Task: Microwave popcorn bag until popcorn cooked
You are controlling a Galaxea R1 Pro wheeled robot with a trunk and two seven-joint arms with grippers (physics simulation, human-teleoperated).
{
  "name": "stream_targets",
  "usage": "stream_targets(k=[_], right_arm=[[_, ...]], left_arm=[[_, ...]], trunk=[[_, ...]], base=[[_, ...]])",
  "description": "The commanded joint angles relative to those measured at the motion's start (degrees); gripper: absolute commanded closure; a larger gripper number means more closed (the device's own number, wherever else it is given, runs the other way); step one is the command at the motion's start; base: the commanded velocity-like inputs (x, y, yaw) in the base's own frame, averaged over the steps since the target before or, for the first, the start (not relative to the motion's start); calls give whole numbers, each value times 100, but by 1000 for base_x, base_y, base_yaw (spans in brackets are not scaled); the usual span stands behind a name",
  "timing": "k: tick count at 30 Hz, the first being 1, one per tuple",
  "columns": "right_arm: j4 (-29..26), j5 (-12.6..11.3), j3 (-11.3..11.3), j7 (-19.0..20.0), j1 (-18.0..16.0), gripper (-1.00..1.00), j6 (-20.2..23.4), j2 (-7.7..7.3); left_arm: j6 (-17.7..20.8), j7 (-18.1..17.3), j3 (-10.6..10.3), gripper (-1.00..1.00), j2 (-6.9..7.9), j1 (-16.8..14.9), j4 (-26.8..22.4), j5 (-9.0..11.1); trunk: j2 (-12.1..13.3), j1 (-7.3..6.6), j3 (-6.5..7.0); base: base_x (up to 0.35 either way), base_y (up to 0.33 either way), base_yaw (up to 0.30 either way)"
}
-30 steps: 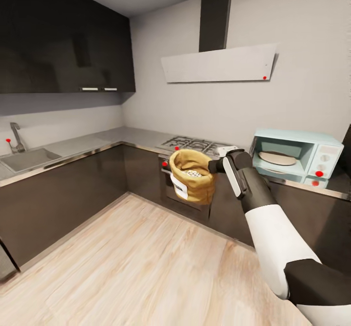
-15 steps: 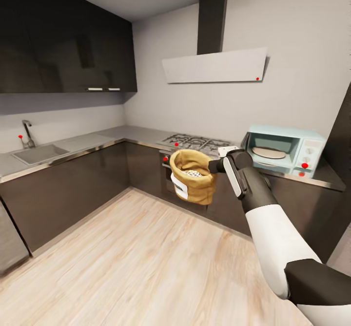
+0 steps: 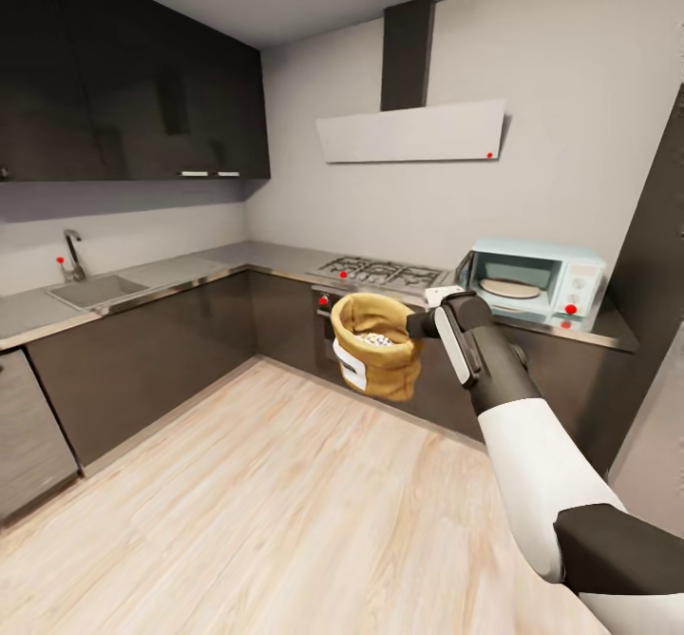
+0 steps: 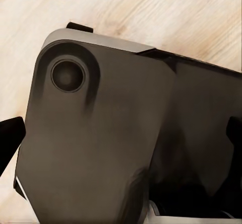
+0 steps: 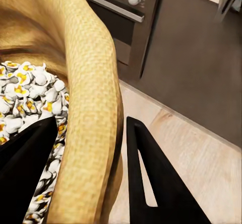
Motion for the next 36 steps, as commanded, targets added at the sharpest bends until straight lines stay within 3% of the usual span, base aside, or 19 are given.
stream_targets(k=[1,8,17,24,36], right_arm=[[-3,-12,7,-33,-3,100,23,1],[112,-7,6,-38,-4,100,23,0],[120,-4,0,-44,-5,100,23,-76],[129,-4,7,-44,-4,100,23,-304],[243,-7,-1,-44,-2,100,23,-459]], left_arm=[[-14,-7,3,-100,0,-1,0,27],[-14,-2,3,-100,0,-1,0,27],[-14,-1,3,-100,0,-1,0,27],[-14,1,3,-100,0,-1,0,28],[-14,1,3,-100,0,-1,0,27]], trunk=[[-5,-3,-7],[-5,-3,-7],[-5,-3,-7],[-5,-3,-7],[-5,-3,-7]], base=[[-336,0,0],[-11,0,-27],[0,0,-228],[0,0,-246],[0,0,-246]])
